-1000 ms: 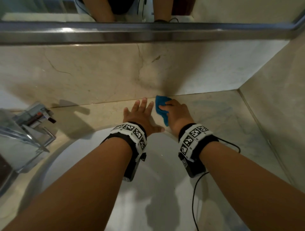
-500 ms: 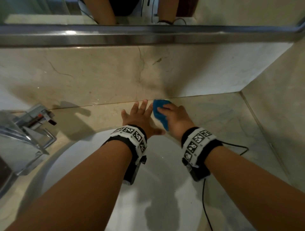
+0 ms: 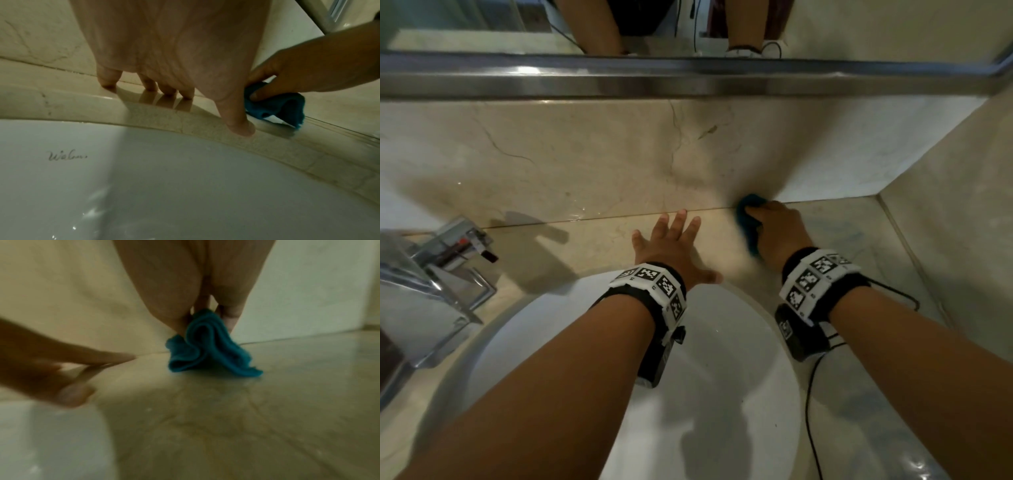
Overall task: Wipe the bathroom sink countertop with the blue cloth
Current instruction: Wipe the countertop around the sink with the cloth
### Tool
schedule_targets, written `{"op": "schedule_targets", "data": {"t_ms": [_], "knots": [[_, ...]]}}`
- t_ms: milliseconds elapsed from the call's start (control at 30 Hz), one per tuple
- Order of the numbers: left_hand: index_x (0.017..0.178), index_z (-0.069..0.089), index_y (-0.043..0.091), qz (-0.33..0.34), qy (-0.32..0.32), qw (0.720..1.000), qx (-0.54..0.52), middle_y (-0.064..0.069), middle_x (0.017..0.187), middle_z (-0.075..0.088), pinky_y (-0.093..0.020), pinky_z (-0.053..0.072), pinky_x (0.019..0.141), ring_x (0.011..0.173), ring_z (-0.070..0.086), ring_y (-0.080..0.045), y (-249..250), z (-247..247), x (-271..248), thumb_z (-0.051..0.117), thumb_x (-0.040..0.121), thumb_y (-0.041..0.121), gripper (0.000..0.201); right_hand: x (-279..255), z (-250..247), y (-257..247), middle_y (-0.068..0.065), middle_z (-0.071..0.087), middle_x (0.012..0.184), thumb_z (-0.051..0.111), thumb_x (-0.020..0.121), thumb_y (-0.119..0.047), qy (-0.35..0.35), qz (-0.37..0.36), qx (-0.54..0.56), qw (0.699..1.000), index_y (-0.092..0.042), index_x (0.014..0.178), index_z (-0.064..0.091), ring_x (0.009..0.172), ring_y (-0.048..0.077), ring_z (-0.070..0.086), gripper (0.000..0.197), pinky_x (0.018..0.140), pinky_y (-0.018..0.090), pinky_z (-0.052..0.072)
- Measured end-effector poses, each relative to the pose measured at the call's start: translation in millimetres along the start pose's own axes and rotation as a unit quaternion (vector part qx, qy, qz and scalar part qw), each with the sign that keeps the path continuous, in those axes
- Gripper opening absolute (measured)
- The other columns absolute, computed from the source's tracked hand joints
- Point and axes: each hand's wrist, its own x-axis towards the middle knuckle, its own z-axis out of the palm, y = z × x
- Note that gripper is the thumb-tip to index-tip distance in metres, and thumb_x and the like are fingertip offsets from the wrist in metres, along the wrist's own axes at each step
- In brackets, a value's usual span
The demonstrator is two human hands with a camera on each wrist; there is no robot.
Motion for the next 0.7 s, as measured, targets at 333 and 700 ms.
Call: {"op": "schedule_targets", "data": {"t_ms": [333,700], "knots": [[0.147,-0.013,0.036,0.001,-0.005,1.000,-0.003,0.011,0.155,-0.021,-0.060,0.002,0.113,0.145,-0.015,-0.019,1,-3,-1,0.051,0.069,0.078,0.110,-5,11,2,0.006,0.019,0.153,0.037,0.098,-0.024,0.012,0.045,-0.030,0.998,-0.022,0.143,0.032,0.133,0.029,0.033,0.046,0.111,0.037,0.027],[0.149,-0.012,0.025,0.026,-0.020,0.999,0.043,-0.003,0.156,-0.022,-0.062,0.004,0.112,0.144,-0.017,-0.024,31,-11,-2,0.049,0.069,0.080,0.114,-28,-4,31,0.014,0.046,0.131,0.049,0.087,-0.002,0.057,0.061,0.061,0.995,-0.008,0.118,0.059,0.120,0.032,0.046,0.033,0.105,0.031,0.035]]}}
